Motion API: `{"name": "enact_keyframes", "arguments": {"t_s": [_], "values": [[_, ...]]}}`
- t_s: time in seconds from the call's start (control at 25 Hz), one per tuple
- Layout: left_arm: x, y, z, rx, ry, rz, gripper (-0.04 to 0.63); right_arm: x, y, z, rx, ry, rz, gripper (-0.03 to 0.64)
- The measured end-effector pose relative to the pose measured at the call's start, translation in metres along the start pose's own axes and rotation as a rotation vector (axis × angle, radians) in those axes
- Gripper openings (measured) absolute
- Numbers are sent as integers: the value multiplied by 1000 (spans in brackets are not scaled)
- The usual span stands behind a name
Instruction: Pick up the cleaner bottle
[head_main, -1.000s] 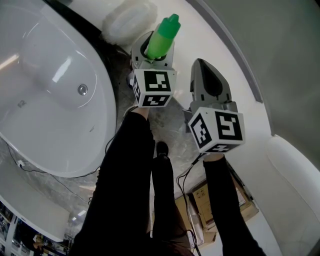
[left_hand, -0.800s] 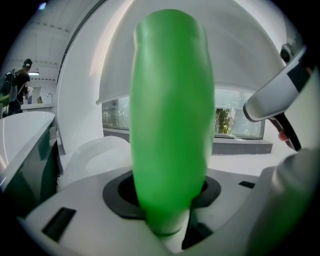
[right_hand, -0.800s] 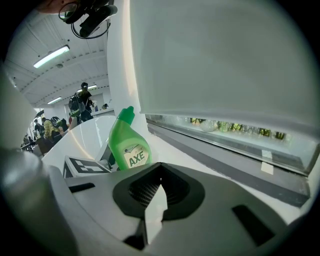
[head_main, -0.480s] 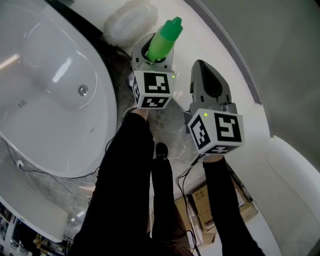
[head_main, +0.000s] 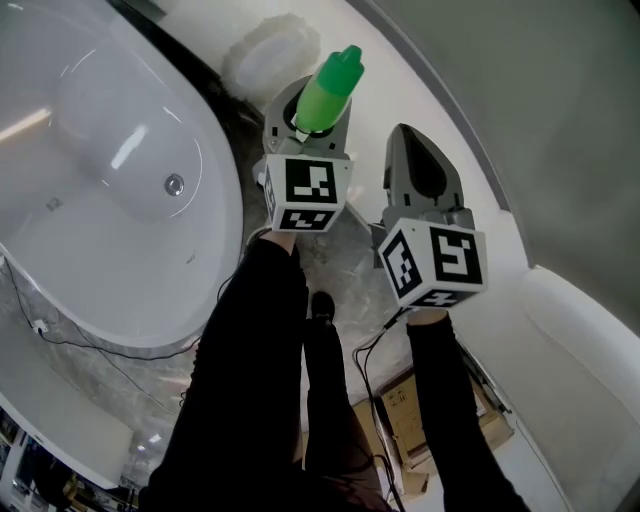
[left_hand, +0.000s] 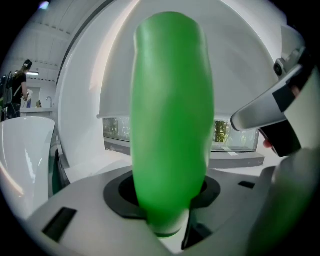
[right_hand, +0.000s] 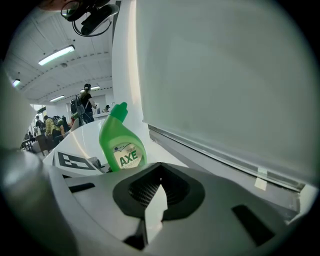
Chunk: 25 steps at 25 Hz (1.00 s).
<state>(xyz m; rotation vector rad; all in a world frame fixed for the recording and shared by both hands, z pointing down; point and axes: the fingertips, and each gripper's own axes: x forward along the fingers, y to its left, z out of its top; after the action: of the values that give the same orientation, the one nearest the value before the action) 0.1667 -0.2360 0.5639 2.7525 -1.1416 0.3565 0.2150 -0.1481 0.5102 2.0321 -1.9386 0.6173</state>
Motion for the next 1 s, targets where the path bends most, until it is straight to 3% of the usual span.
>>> {"name": "enact_keyframes", "arguments": {"t_s": [0.52,1.0], "values": [[-70,24,91,10,-36,22,196,-38,37,75,-45,-59,47,2],[-149,67,157,-1,-76,136,195,-70,87,136,-116,-116,129,2]]}}
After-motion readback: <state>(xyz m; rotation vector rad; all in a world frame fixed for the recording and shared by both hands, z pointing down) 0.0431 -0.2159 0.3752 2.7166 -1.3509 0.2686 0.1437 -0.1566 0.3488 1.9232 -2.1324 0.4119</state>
